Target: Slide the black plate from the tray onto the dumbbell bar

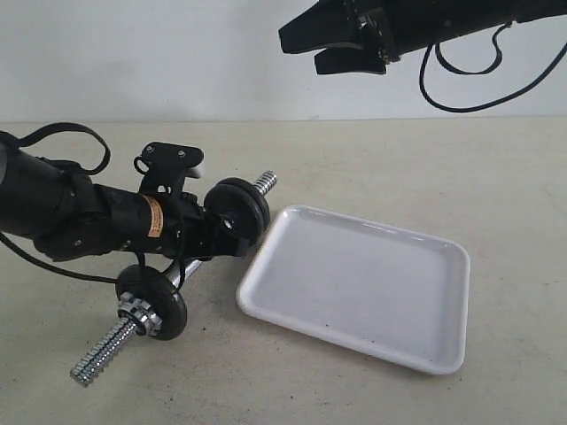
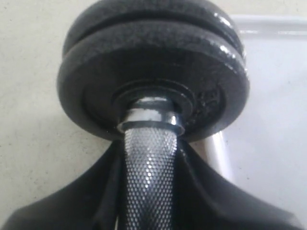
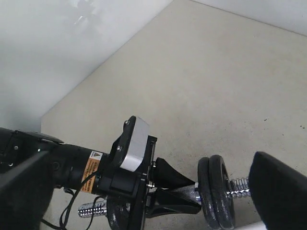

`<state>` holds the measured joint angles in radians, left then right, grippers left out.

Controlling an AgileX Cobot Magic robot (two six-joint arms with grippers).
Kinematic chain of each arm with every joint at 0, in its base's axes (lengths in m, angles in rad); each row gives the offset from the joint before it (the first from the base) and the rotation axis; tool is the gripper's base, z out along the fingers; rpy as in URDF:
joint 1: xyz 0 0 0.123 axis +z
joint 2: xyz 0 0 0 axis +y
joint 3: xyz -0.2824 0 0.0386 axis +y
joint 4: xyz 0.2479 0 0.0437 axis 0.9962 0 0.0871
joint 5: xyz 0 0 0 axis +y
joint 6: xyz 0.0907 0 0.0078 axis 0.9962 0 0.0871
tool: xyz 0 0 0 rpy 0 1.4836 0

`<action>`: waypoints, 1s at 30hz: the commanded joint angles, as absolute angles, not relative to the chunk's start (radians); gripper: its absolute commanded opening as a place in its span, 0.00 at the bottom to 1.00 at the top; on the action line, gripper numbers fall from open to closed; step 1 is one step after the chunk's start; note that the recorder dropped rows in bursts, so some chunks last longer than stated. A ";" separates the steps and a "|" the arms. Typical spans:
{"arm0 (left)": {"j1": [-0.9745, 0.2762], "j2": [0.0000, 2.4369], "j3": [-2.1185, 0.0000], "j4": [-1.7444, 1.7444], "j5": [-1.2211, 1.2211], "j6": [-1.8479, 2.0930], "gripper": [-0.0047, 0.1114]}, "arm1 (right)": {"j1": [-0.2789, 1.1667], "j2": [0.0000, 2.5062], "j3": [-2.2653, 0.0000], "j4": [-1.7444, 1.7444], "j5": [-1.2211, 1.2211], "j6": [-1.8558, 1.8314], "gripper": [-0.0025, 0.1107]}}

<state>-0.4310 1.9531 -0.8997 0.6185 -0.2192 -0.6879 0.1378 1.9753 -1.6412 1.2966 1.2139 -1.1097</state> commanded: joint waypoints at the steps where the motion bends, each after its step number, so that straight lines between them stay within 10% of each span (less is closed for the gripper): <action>1: -0.431 1.931 -0.944 0.625 -0.937 -0.702 0.08 | 0.130 1.964 -1.648 1.303 1.221 -1.107 0.94; 5: -0.431 1.931 -0.944 0.667 -0.937 -0.702 0.16 | 0.130 1.964 -1.648 1.303 1.221 -1.108 0.94; 9: -0.431 1.931 -0.944 0.652 -0.934 -0.770 0.70 | 0.130 1.964 -1.648 1.303 1.221 -1.104 0.94; 25: -0.429 1.848 -0.944 0.836 -0.918 -0.856 0.66 | 0.132 1.964 -1.648 1.303 1.221 -1.113 0.94; 30: -0.429 1.712 -0.944 0.860 -0.697 -0.844 0.44 | 0.132 1.964 -1.648 1.303 1.221 -1.075 0.94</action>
<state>-0.4291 1.7887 -0.9464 0.8476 -0.8199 -0.8363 0.1378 1.9753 -1.6412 1.2966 1.2161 -1.0934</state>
